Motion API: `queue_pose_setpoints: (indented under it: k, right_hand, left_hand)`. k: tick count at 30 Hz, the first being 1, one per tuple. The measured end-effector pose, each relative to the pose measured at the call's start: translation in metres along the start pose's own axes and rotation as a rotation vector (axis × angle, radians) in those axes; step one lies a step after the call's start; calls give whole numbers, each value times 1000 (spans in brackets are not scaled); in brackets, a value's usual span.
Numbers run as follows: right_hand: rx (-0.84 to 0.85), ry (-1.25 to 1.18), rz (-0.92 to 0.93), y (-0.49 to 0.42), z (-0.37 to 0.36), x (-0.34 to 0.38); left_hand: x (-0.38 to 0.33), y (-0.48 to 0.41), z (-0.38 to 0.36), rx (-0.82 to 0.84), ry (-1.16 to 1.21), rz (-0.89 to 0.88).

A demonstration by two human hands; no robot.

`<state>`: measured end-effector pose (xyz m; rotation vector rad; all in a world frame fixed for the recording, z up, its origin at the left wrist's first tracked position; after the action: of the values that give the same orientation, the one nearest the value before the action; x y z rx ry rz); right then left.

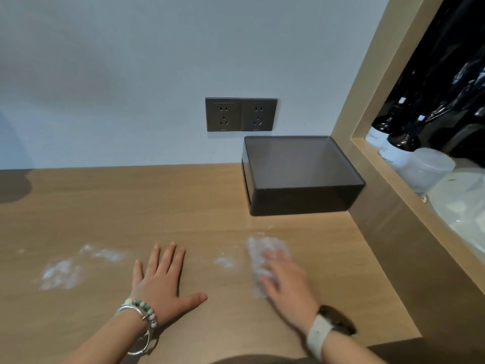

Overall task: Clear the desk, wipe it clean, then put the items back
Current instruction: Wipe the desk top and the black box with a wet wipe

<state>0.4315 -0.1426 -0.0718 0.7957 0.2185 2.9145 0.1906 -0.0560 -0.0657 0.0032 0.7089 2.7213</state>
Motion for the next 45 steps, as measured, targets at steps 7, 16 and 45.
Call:
queue_pose_setpoints:
  k: [7, 16, 45]
  right_hand:
    - [-298, -62, -564, -39, 42, -39]
    - [-104, 124, 21, -45, -4, 6]
    - [71, 96, 61, -91, -10, 55]
  left_hand:
    - [15, -4, 3, 26, 58, -58]
    - [20, -11, 7, 96, 60, -38]
    - [23, -10, 5, 105, 50, -60]
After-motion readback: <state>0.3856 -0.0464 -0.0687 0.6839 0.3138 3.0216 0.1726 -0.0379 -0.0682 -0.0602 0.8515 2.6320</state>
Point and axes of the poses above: each hand's wrist, its own y-axis away from the middle knuckle, its own z-axis out of the back of the hand, x = y × z, the point moved 1 cm from there along -y, towards the middle knuckle, and after that the axes turned 9 degrees about x, right-handed, at the moved point
